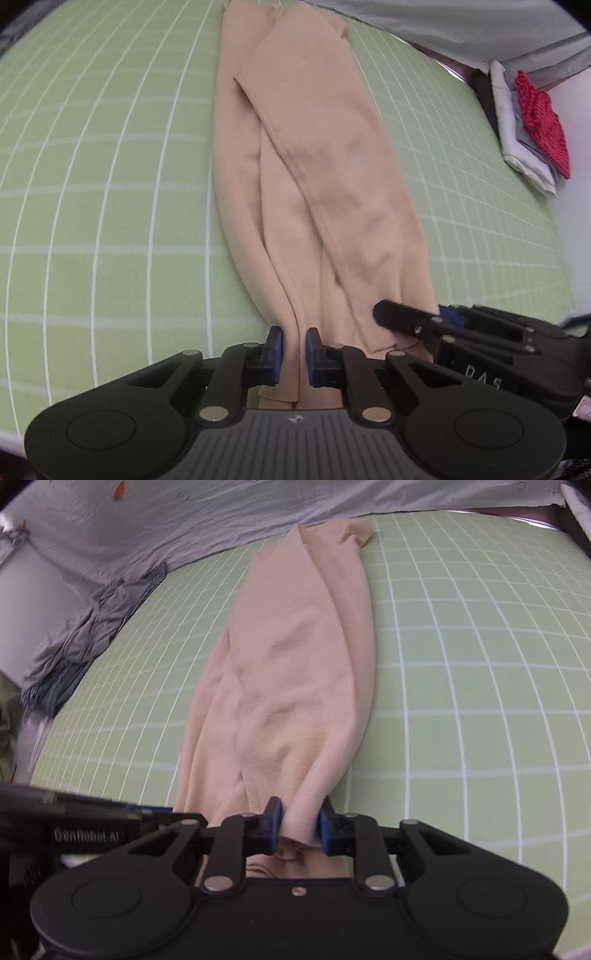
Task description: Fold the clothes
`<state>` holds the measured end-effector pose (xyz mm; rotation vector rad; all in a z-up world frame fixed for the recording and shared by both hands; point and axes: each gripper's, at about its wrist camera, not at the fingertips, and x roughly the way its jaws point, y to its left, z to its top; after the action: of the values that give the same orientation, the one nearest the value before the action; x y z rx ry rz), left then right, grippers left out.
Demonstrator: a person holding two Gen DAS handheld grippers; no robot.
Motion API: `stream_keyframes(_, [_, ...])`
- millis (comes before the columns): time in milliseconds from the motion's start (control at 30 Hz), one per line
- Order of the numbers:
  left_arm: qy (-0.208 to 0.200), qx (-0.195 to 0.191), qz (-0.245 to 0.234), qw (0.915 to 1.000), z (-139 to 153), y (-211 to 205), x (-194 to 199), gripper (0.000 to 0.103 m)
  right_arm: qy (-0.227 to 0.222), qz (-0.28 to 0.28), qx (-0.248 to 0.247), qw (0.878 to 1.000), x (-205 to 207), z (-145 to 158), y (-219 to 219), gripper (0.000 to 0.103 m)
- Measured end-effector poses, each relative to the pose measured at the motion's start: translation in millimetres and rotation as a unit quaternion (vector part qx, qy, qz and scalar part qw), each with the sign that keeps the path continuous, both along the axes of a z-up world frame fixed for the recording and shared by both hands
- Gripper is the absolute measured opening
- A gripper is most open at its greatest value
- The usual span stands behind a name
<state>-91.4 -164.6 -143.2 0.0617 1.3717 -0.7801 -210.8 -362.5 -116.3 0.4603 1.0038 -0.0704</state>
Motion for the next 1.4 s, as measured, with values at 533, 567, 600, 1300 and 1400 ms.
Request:
stream_keyframes(533, [-0.1, -0.198, 0.073, 0.9724, 144.0, -0.2, 80.5, 0.01, -0.217, -0.038, 0.024, 0.975, 31.9, 122.8, -51.7, 0.014])
stream_keyframes(567, [-0.109, -0.204, 0.077, 0.9698, 149.7, -6.0, 88.2, 0.01, -0.227, -0.039, 0.02, 0.973, 41.2, 126.9, -56.1, 0.014])
stream_keyframes(600, [-0.116, -0.21, 0.083, 0.9671, 154.4, -10.6, 95.5, 0.01, -0.236, -0.039, 0.014, 0.971, 50.2, 131.7, -59.6, 0.014])
stream_keyframes(1300, [-0.076, -0.126, 0.175, 0.9735, 44.4, -116.4, 309.0, 0.005, -0.14, -0.055, 0.005, 0.989, 291.1, 38.5, -170.8, 0.016])
stream_keyframes(1400, [-0.066, -0.116, 0.21, 0.9685, 20.4, -114.2, 328.4, 0.002, -0.107, -0.069, 0.021, 0.992, 321.6, 12.4, -182.2, 0.02])
